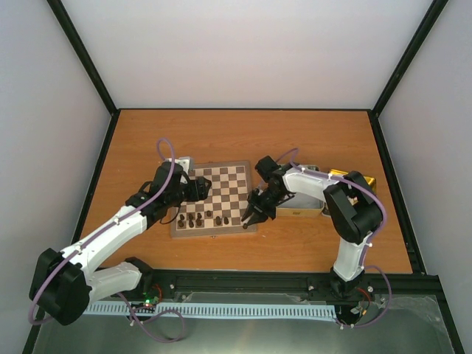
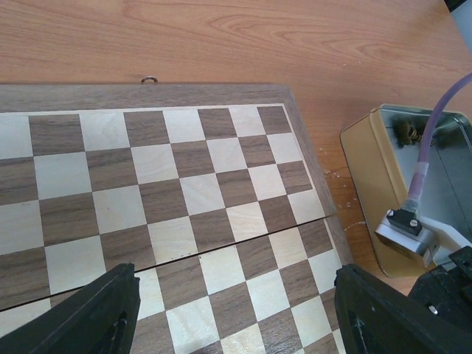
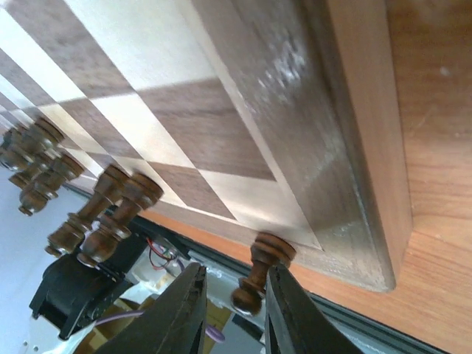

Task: Set up the chess pieces on the board
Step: Place the chess piece on the chessboard, then adjust the chess piece on the chessboard.

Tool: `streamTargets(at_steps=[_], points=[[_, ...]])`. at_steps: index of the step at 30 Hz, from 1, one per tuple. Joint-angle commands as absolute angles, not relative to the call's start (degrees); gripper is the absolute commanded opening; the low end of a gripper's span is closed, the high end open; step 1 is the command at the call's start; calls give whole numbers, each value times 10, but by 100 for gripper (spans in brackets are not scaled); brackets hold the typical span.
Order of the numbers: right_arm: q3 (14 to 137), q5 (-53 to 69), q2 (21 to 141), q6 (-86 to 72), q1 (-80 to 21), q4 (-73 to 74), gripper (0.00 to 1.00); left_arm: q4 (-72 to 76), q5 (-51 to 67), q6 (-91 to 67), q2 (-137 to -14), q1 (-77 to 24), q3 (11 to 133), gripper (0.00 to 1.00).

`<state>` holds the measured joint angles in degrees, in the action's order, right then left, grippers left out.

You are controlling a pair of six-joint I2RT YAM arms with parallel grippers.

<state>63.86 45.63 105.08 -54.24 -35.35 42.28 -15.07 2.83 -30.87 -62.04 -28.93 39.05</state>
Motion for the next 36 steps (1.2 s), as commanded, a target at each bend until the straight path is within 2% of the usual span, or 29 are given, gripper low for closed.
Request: streamTargets(at_steps=[1,6,12,15,19,23,30,36], points=[[666,419,1056,-544,-357,429,25,-152,22,-294,-612,-287,393,73],[671,363,1019,-508,-361,446,34,-158,20,-295,-610,-287,396,73],[692,154,947,-400,-426,482,54,-163,0,-309,-595,-287,404,74],[695,84,927,-378,-477,485,58,-168,-27,-322,-581,-287,405,74],[698,23,937,-369,-532,494,56,-176,-76,-343,-557,-286,403,74],[703,-25,959,-368,-561,514,46,-187,-117,-361,-528,-286,401,78],[709,-13,989,-344,-567,490,43,-189,-129,-369,-502,-286,397,80],[711,-18,1008,-345,-567,482,36,-192,-124,-371,-507,-286,399,80]])
